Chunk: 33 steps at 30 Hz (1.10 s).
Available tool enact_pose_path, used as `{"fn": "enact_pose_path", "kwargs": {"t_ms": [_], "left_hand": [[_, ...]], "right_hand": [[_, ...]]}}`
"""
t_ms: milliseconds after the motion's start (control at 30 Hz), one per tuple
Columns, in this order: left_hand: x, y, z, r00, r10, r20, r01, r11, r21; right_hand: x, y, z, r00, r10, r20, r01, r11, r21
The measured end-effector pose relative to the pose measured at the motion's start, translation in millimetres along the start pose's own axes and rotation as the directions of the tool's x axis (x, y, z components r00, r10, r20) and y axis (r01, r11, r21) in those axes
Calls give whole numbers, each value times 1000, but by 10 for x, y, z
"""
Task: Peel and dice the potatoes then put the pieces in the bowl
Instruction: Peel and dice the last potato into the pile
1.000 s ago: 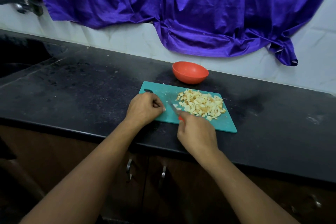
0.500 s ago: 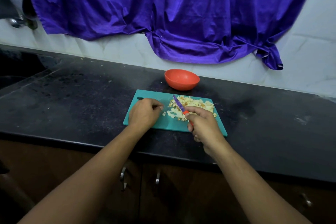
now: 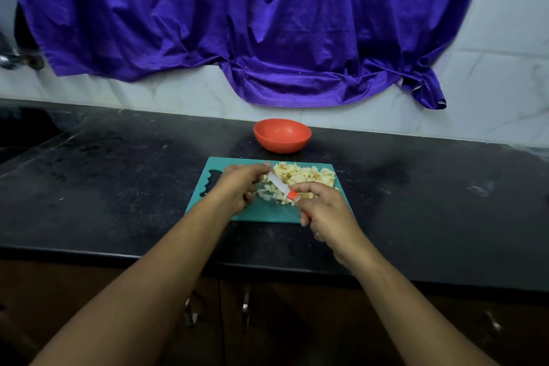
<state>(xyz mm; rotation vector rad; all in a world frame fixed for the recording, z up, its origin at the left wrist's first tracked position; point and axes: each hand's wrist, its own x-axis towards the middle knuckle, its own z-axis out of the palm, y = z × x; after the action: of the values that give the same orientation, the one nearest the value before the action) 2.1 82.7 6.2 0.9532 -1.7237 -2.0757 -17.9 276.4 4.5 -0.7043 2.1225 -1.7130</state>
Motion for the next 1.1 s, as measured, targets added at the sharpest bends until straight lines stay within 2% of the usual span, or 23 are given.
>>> {"fn": "enact_pose_path", "kwargs": {"t_ms": [67, 133, 300, 433, 600, 900, 1000, 1100], "left_hand": [[42, 27, -48, 996, 58, -62, -50, 992, 113], [89, 12, -99, 988, 150, -49, -132, 955, 265], [168, 4, -150, 930, 365, 54, -326, 746, 580], [175, 68, -179, 914, 394, 92, -352, 662, 662], [211, 38, -209, 917, 371, 144, -361, 623, 694], [233, 59, -136, 919, 352, 180, -371, 610, 700], [294, 100, -182, 914, 362, 185, -373, 565, 736], [349, 165, -209, 919, 340, 198, -351, 482, 803]], "right_hand": [[8, 38, -129, 1000, 6, -24, -9, 996, -90], [41, 84, -260, 995, 3, -97, -16, 991, -134], [209, 239, -581, 954, -69, -290, -6, 968, -252], [309, 356, -850, 887, -60, -458, -149, 902, -406], [330, 525, -999, 844, -13, -535, -298, 819, -491], [436, 463, -986, 871, 25, -491, -405, 604, -686], [522, 379, -1004, 901, -37, -432, -329, 591, -737], [665, 244, -951, 961, -101, -258, -148, 600, -786]]}}
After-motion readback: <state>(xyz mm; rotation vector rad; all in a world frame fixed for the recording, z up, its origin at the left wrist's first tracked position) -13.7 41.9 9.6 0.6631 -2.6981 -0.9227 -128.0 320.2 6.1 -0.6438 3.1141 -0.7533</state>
